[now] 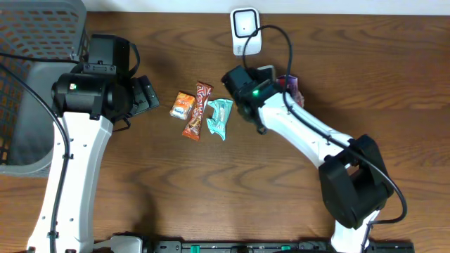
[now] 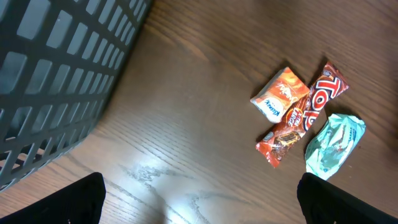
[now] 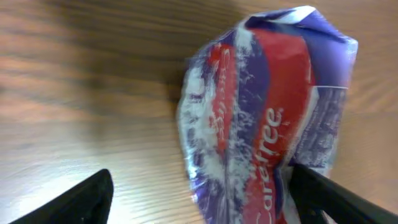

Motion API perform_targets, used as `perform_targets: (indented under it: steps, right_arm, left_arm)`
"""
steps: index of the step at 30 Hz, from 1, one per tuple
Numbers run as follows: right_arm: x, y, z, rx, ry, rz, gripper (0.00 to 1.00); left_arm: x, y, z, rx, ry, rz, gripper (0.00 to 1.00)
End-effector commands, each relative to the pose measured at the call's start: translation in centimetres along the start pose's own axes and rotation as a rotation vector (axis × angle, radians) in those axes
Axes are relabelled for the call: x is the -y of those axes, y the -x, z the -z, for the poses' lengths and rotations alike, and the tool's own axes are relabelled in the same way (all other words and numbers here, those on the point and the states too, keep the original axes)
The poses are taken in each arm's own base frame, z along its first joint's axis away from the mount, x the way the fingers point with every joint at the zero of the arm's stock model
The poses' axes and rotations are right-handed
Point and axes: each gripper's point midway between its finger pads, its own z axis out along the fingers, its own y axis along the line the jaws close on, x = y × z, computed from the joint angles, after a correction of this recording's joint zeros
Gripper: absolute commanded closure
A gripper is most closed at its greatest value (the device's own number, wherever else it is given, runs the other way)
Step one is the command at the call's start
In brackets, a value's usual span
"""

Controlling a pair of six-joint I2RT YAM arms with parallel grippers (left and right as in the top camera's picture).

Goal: Scan the item barcode

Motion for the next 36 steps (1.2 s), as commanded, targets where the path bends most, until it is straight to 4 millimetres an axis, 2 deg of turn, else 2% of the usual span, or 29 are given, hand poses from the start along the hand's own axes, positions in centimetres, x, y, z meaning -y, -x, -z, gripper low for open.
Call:
perform_targets:
  steps: [1,4,7,9,10,14,17,23,29,33,36]
  right_arm:
    - [-2.9,0.9,1.7,0.014,0.104,-0.013,0.09]
    - [-3.5,2.5,3.3,0.034,0.156,-0.034,0.05]
    - [-3.0,4.5,5.1,0.050,0.189,-0.064,0.02]
    - [-1.8,5.9,6.0,0.061,0.188,-0.091,0.01]
    - [-0.3,7.2,6.6,0.065,0.182,-0.120,0.01]
    - [2.8,8.4,6.3,0.041,0.168,-0.181,0.01]
    - [4.0,8.2,4.9,-0.026,0.243,-0.175,0.01]
    - [4.4,6.7,2.5,-0.182,0.559,-0.171,0.01]
    - [5.1,4.8,0.0,-0.250,0.759,-0.199,0.01]
    - [4.5,3.6,-1.5,-0.266,0.899,-0.253,0.04]
    - [2.4,2.5,-2.0,-0.247,1.089,-0.289,0.08]
  left_arm:
    - [-0.1,0.1,0.0,0.001,0.006,0.010,0.02]
    - [-0.1,0.1,0.0,0.001,0.006,0.010,0.02]
    - [-0.1,0.1,0.0,0.001,0.006,0.010,0.02]
    - [-0.1,0.1,0.0,0.001,0.006,0.010,0.02]
    - [-0.1,0.1,0.0,0.001,0.006,0.010,0.02]
    - [-0.1,0.1,0.0,0.001,0.006,0.010,0.02]
    - [-0.1,0.1,0.0,0.001,0.006,0.010,0.02]
    - [-0.1,0.1,0.0,0.001,0.006,0.010,0.02]
    - [-0.1,0.1,0.0,0.001,0.006,0.010,0.02]
    - [-0.1,0.1,0.0,0.001,0.006,0.010,0.02]
    - [-0.1,0.1,0.0,0.001,0.006,0.010,0.02]
